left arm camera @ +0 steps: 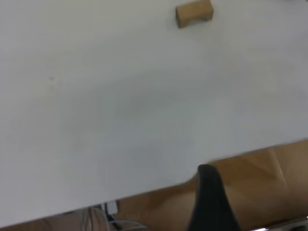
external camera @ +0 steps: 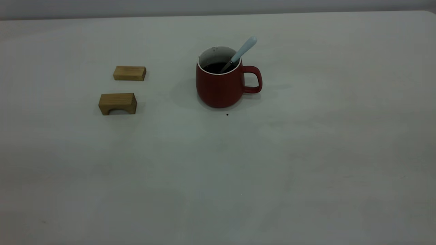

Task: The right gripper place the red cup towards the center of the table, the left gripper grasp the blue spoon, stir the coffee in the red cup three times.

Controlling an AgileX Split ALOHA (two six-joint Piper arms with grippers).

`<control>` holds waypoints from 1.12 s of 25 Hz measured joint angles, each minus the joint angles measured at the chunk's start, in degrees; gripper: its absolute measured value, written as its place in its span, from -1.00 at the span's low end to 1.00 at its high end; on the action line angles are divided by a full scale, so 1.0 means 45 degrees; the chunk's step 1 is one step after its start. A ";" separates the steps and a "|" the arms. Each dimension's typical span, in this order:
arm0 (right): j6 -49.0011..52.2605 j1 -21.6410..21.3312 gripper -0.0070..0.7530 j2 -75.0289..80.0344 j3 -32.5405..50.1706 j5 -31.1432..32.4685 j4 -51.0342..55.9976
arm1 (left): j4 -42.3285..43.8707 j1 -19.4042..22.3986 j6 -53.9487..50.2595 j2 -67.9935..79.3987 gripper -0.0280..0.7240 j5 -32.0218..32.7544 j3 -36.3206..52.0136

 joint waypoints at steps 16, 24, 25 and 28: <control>0.0000 0.0000 0.46 0.0000 0.0000 0.0000 0.0000 | -0.0390 0.0026 -0.0323 -0.2112 0.60 -0.0029 0.0092; 0.0000 0.0000 0.46 0.0000 0.0000 0.0000 0.0000 | -0.0390 0.0026 -0.0323 -0.2112 0.60 -0.0029 0.0092; 0.0000 0.0000 0.46 0.0000 0.0000 0.0000 0.0000 | -0.0390 0.0026 -0.0323 -0.2112 0.60 -0.0029 0.0092; 0.0000 0.0000 0.46 0.0000 0.0000 0.0000 0.0000 | -0.0390 0.0026 -0.0332 -0.2112 0.60 -0.0029 0.0092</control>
